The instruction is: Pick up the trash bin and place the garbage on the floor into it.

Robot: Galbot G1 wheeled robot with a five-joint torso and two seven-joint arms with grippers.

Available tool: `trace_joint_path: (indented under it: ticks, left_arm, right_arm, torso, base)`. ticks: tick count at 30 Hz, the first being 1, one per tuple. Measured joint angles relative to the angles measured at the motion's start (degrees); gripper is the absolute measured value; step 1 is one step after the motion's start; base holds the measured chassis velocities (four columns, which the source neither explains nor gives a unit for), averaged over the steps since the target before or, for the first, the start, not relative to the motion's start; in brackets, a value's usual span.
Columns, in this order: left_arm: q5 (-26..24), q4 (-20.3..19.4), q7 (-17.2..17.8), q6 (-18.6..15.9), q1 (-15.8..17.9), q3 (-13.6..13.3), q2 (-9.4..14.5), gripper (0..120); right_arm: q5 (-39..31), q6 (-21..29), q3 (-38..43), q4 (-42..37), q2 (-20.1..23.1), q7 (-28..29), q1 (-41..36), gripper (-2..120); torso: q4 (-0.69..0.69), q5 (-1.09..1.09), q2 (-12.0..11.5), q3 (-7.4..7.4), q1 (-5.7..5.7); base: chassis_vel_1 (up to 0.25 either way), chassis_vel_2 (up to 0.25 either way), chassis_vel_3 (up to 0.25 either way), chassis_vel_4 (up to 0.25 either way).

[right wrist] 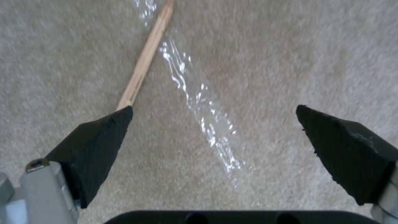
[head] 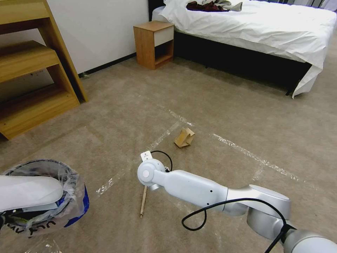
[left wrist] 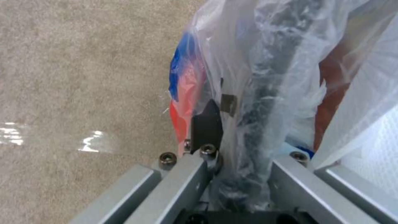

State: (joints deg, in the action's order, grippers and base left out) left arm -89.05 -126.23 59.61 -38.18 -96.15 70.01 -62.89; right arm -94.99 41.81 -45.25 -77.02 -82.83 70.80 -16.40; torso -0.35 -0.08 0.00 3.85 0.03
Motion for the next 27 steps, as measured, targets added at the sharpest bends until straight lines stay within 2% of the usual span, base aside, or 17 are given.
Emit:
trace_joint_path:
  ticks: [11,27]
  left_arm:
    - [0.82,-0.10,0.03,0.00,0.30,-1.44,-0.13,0]
    - [1.70,-0.07,0.07,0.05,0.53,-2.55,-0.30,0]
  right_arm:
    - [1.76,-0.63,4.40,3.17,-3.48,1.57,-5.87,100]
    - [7.06,-2.32,8.92,8.20,-7.63,0.70,-9.90,100]
  torso:
    - [0.00,0.00,0.00,0.00,0.00]
    - [0.00,0.01,0.00,0.00,0.00]
  base:
    - [0.000,0.000,0.000,0.000]
    - [0.000,0.000,0.000,0.000]
